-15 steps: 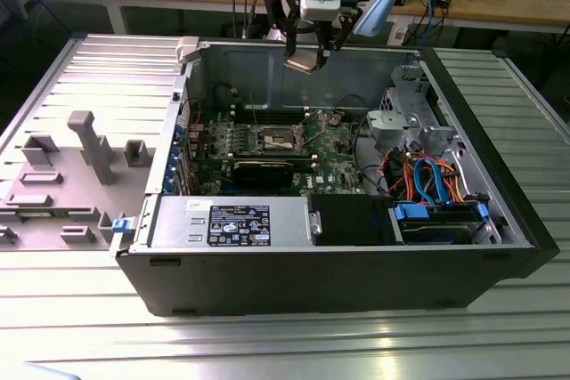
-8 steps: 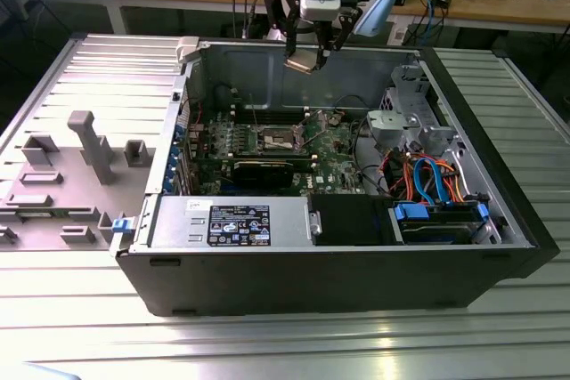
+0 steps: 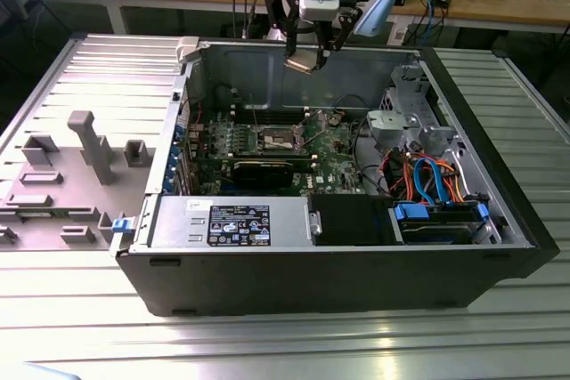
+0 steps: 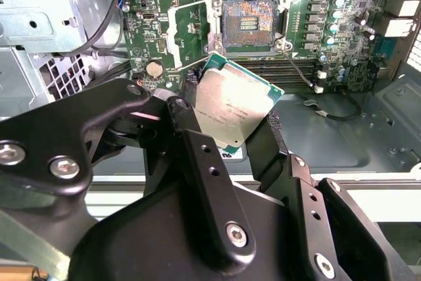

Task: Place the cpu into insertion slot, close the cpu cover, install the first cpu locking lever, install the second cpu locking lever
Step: 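Place the cpu into insertion slot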

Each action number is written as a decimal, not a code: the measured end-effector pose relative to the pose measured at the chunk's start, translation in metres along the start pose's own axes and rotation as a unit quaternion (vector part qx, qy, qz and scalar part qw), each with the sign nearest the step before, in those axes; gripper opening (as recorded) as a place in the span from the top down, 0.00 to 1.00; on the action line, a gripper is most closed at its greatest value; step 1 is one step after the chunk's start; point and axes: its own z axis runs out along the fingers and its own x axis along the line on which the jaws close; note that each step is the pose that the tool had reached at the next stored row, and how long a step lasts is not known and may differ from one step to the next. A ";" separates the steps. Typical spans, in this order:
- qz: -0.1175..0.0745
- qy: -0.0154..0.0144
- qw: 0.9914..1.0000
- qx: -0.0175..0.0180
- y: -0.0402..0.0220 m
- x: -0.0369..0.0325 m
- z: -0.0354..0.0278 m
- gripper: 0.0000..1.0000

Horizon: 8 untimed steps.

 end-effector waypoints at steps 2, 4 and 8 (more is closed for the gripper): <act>0.000 0.000 1.000 0.000 0.0000 0.0000 0.0000 0.45; 0.001 0.000 1.000 0.000 0.0000 0.0000 0.0000 0.45; 0.023 -0.002 1.000 0.000 -0.0001 0.0000 0.0004 0.45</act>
